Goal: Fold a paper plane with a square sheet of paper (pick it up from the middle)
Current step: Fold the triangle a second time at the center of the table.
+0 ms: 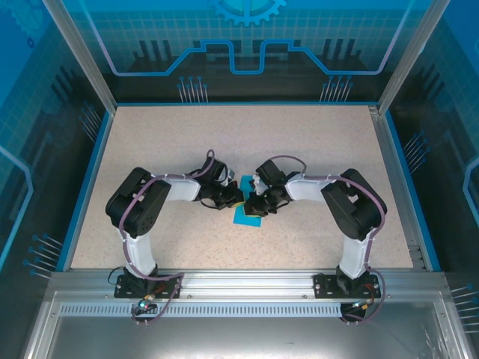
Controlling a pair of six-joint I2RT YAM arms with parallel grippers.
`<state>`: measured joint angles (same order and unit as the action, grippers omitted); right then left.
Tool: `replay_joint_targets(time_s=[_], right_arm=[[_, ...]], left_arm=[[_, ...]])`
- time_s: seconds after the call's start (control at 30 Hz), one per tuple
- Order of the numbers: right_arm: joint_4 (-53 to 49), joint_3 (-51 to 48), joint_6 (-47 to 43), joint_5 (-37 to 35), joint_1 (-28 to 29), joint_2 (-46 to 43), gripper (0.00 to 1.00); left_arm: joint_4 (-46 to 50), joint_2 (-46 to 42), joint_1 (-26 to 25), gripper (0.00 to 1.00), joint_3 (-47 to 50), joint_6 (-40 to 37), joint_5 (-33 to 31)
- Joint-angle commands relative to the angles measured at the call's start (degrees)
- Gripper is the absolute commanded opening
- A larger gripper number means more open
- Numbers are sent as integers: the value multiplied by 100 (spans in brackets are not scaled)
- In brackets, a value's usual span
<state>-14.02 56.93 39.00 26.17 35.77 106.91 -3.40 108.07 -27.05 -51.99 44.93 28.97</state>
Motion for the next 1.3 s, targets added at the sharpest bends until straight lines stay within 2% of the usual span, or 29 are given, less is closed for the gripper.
replay_joint_targets(time_s=[0.0, 0.73, 1.0, 1.27], right_arm=[[-301, -223, 18, 148, -87, -198, 13], [-103, -1800, 1, 211, -419, -1051, 14], [148, -1224, 203, 541, -408, -1535, 15], [164, -241, 243, 398, -247, -571, 16]], left_arm=[[483, 412, 22, 0, 144, 19, -732], [556, 381, 30, 0, 135, -51, -737], [586, 303, 27, 0, 125, -98, -674], [569, 337, 16, 0, 71, -72, -634]])
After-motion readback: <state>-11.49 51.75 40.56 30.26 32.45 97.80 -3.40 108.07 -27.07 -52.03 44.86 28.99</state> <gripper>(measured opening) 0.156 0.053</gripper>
